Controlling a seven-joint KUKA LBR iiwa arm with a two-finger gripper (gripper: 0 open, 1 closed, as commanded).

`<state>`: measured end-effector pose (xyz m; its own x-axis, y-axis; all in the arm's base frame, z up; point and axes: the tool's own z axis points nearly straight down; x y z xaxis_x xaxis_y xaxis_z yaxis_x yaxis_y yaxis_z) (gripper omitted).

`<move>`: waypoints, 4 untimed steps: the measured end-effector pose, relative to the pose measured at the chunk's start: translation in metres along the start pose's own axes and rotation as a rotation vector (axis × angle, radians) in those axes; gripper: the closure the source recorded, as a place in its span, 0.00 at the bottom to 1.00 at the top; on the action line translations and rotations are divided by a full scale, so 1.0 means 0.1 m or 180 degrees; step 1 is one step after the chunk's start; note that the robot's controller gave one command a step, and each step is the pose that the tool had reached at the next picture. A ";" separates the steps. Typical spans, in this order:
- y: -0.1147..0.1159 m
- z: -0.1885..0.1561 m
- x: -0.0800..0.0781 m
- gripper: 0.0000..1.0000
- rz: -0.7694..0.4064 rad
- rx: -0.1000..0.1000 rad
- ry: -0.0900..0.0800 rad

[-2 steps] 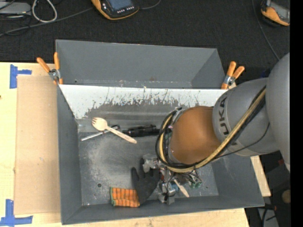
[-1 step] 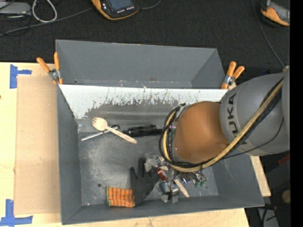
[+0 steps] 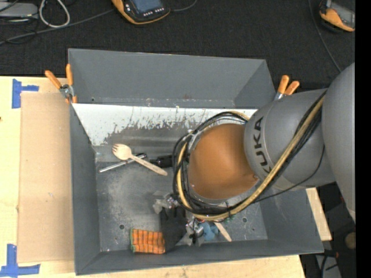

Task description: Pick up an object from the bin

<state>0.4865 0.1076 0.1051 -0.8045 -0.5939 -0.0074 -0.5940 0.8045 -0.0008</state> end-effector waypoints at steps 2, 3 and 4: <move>0.45 0.36 -0.27 1.00 -0.1734 -0.0012 -0.0014; 0.45 0.36 -0.27 1.00 -0.1731 -0.0012 -0.0014; 0.47 -0.08 -0.25 1.00 -0.1728 -0.0032 0.0013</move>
Offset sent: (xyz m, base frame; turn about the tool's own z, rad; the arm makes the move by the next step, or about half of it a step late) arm -0.0044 0.0510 -0.0351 -0.5465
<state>0.4789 0.1598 0.1130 -0.3820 -0.9242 -0.0047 -0.9242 0.3819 0.0061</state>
